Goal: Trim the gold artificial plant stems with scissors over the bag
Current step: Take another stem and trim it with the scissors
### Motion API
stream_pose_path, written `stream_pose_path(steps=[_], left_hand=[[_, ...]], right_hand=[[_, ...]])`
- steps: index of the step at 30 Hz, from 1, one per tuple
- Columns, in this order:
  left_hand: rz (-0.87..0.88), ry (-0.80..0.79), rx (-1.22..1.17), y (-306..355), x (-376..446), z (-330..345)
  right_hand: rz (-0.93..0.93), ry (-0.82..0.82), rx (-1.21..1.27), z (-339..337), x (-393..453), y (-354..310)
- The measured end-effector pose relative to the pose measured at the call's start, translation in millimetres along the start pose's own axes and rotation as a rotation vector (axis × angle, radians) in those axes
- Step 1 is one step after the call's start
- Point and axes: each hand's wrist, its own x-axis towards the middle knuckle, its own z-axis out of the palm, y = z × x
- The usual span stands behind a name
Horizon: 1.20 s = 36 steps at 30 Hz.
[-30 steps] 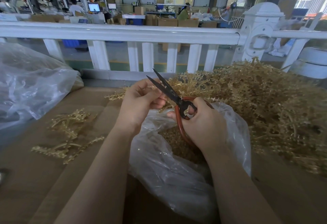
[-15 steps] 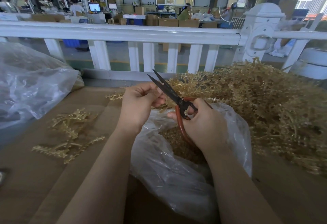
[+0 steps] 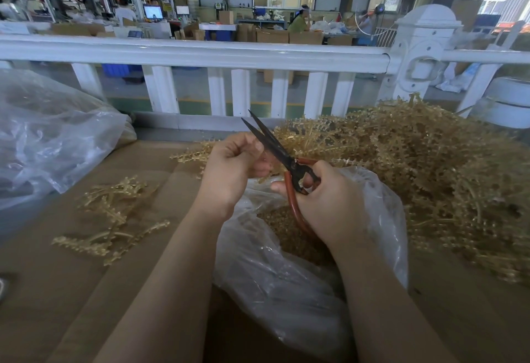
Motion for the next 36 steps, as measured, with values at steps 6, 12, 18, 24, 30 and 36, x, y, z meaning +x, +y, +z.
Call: stream_pose_path(steps=[6,12,18,24,30,36], left_hand=[[-0.096,0.101,-0.213,0.5,3.4,-6.3],[-0.167,0.103,-0.392,3.6,5.4,-9.5],[-0.235,0.057,-0.406,4.7,4.6,-4.5],[-0.262,0.029,-0.376,6.3,2.7,-2.0],[-0.259,-0.032,-0.228,4.8,2.7,2.3],[-0.284,-0.082,-0.147,2.6,1.5,2.7]], right_hand=[[0.216,0.006,0.311,-0.3,0.0,0.3],[0.303,0.057,0.555,0.2,4.8,1.8],[0.259,-0.078,0.8,-4.3,7.5,2.6],[0.243,-0.162,0.924,-6.2,8.7,0.9],[0.247,-0.14,0.988,-3.5,9.4,4.7],[0.307,-0.116,1.095,-5.5,10.2,5.3]])
